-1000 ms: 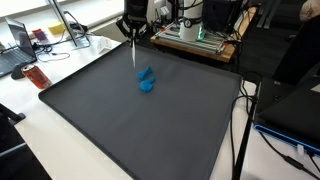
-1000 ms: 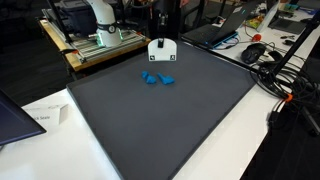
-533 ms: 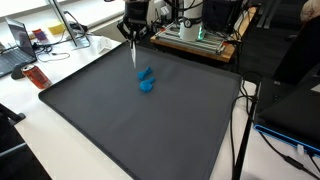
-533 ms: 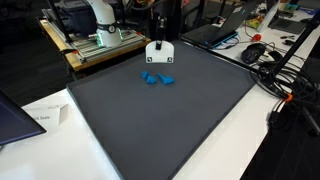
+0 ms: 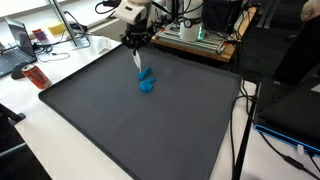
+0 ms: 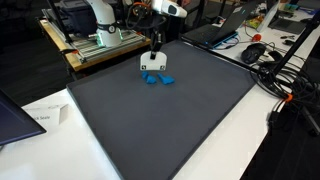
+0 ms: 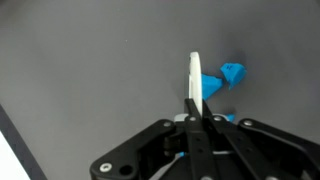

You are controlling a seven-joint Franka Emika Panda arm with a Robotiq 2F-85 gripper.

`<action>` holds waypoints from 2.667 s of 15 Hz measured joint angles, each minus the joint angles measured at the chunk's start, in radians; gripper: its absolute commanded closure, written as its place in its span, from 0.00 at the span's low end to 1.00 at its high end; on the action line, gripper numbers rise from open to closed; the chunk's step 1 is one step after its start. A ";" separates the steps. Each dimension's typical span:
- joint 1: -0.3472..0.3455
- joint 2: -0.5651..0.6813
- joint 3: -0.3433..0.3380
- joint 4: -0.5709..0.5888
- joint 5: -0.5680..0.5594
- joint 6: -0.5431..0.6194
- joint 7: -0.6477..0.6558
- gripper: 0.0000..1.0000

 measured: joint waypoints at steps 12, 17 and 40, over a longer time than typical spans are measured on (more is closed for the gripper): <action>-0.019 0.078 0.000 0.003 0.000 0.014 -0.112 0.99; -0.025 0.103 0.000 0.004 0.003 0.028 -0.143 0.99; -0.053 0.179 -0.006 -0.003 0.007 0.165 -0.195 0.99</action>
